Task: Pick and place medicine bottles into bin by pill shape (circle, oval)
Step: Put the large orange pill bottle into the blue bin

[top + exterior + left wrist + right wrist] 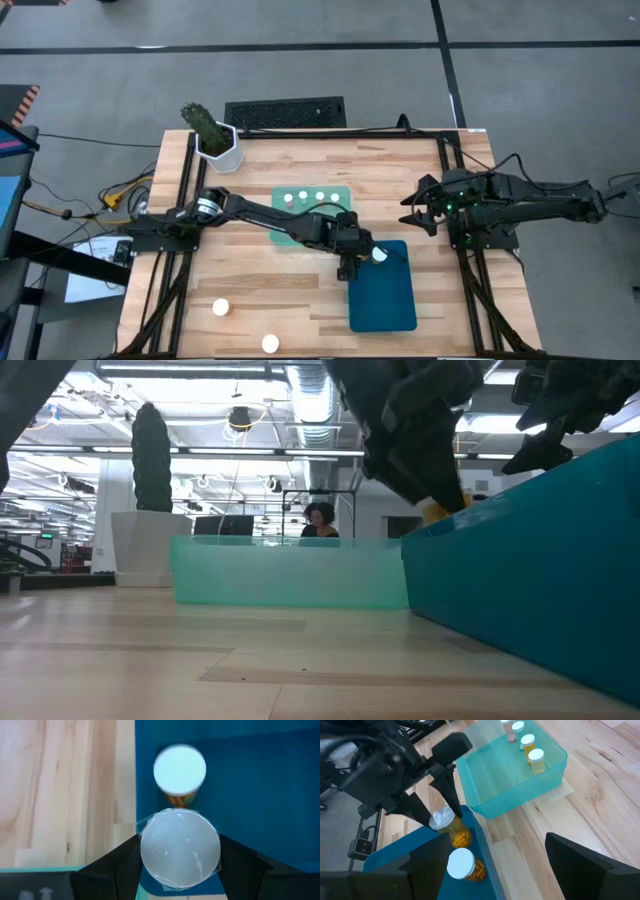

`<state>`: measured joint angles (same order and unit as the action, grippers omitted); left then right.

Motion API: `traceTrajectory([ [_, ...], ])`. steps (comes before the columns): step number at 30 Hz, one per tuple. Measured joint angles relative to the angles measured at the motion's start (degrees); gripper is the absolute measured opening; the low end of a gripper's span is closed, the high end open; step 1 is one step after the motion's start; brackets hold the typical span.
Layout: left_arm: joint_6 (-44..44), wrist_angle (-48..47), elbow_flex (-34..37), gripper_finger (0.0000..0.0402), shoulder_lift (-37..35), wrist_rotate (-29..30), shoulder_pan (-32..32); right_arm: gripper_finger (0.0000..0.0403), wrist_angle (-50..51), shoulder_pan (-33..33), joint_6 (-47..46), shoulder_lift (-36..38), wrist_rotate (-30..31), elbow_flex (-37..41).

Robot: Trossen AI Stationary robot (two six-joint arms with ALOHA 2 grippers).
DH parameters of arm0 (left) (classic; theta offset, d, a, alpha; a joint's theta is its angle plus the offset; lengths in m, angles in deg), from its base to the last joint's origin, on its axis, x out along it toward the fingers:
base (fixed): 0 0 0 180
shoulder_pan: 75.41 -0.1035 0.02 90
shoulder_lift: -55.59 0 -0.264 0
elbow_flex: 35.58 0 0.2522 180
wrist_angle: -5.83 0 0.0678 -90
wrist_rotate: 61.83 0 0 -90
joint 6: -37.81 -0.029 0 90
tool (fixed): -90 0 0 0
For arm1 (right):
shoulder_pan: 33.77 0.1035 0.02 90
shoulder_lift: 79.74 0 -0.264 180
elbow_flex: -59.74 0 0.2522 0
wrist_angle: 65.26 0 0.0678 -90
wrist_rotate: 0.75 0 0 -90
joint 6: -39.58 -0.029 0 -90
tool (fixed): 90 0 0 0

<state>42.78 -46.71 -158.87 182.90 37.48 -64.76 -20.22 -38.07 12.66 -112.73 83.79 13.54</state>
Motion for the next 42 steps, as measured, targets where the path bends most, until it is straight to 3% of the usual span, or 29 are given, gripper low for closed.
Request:
traceTrajectory([
  [9,-1.8,-4.4,-7.5,0.021,5.7,-1.6,0.0,0.0333,0.2,0.0,0.0,0.0,0.0,0.0],
  [15,-2.3,-14.0,-14.7,0.021,9.8,-1.6,0.3,0.0333,0.1,0.0,0.0,0.0,0.0,0.0],
  [42,-6.0,-12.9,-14.9,0.0228,9.8,-2.6,-0.1,0.0333,0.1,0.0,0.3,0.0,0.0,0.0],
])
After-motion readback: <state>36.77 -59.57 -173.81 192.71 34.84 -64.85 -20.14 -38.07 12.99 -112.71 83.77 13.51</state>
